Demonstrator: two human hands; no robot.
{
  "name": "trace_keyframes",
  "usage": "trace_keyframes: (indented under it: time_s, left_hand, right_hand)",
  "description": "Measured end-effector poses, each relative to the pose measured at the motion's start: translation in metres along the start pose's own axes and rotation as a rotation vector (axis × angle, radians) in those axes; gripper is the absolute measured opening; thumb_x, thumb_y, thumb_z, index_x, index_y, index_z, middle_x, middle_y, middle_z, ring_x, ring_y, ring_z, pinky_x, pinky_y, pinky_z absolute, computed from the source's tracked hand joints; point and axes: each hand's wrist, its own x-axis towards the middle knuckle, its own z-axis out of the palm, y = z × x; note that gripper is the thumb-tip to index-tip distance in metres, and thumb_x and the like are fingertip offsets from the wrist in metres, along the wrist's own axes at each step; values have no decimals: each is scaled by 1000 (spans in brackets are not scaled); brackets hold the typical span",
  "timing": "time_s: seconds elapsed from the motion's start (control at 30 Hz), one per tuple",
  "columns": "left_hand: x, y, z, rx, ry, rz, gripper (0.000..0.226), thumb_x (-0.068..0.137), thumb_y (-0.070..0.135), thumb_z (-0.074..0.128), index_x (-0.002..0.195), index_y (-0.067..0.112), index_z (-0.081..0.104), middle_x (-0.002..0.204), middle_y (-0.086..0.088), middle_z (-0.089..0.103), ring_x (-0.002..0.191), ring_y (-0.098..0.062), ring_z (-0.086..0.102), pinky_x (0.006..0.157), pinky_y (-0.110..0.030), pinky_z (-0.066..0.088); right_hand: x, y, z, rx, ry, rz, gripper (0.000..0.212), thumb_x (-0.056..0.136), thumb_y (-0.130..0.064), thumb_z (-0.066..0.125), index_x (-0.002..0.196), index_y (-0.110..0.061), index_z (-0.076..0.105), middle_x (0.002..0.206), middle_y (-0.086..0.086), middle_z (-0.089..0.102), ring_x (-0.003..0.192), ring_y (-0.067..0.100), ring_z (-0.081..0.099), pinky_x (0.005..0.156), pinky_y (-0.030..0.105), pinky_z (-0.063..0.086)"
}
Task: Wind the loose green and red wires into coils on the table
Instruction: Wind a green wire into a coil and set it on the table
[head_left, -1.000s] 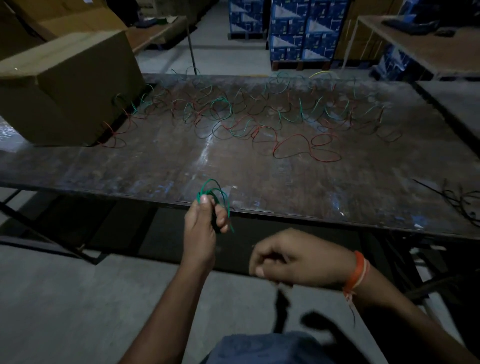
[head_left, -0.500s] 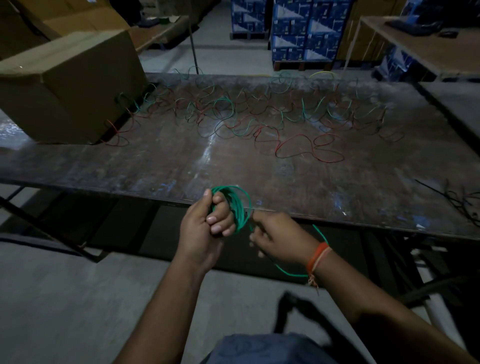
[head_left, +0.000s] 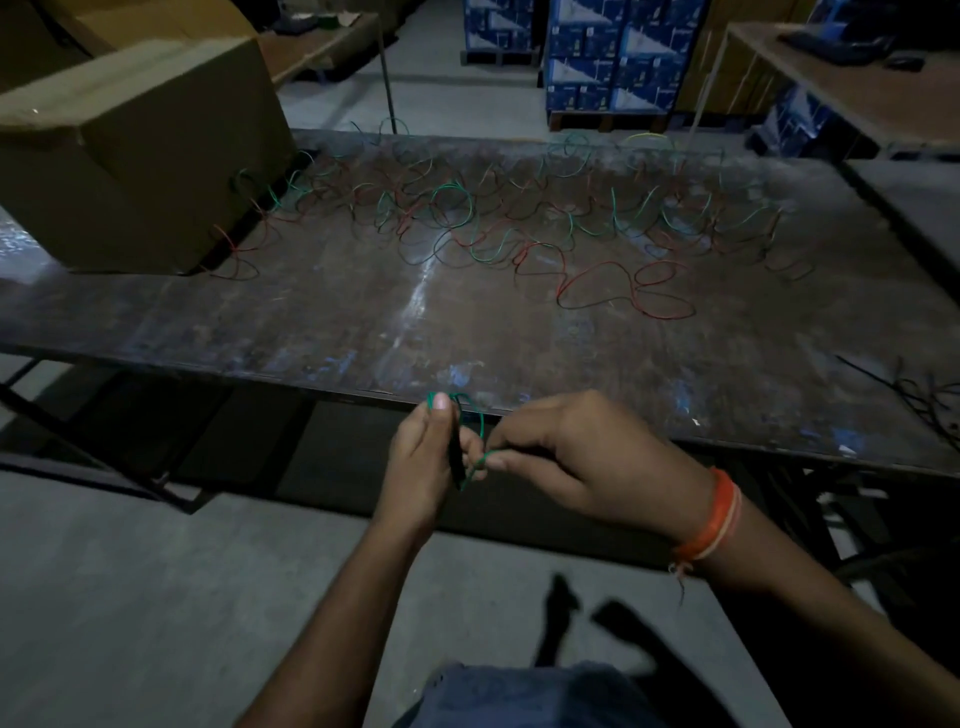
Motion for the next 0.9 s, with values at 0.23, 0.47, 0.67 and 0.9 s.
trace_keyframes:
  time_s: [0.23, 0.47, 0.67, 0.9]
  left_hand:
    - [2, 3, -13, -117, -198, -99, 42, 105, 43, 38, 82, 9, 46, 52, 0, 29, 43, -9, 21, 43, -19, 20]
    - [19, 4, -38, -173, -333, -175, 45, 94, 54, 38, 84, 12, 52, 50, 3, 26, 42, -9, 16, 47, -28, 10]
    - [33, 2, -59, -176, -418, -126, 42, 98, 49, 40, 86, 10, 50, 53, 2, 27, 43, -10, 18, 46, -30, 13]
    - [45, 5, -76, -155, -390, -105, 39, 101, 41, 38, 89, 5, 48, 51, 1, 31, 44, -10, 22, 46, -28, 14]
  right_hand:
    - [25, 14, 6, 171, 280, 155, 5, 91, -21, 73, 90, -17, 75, 75, -4, 71, 69, 11, 66, 64, 34, 50]
    - [43, 19, 28, 211, 353, 258, 7, 92, -21, 72, 89, -17, 76, 78, -7, 72, 73, 9, 68, 67, 39, 54]
    - [52, 19, 41, 219, 392, 329, 5, 92, -19, 72, 91, -17, 76, 80, -6, 73, 74, 13, 69, 68, 38, 53]
    - [65, 18, 53, 282, 400, 365, 9, 94, -21, 69, 91, -15, 74, 78, -4, 70, 72, 18, 67, 66, 44, 53]
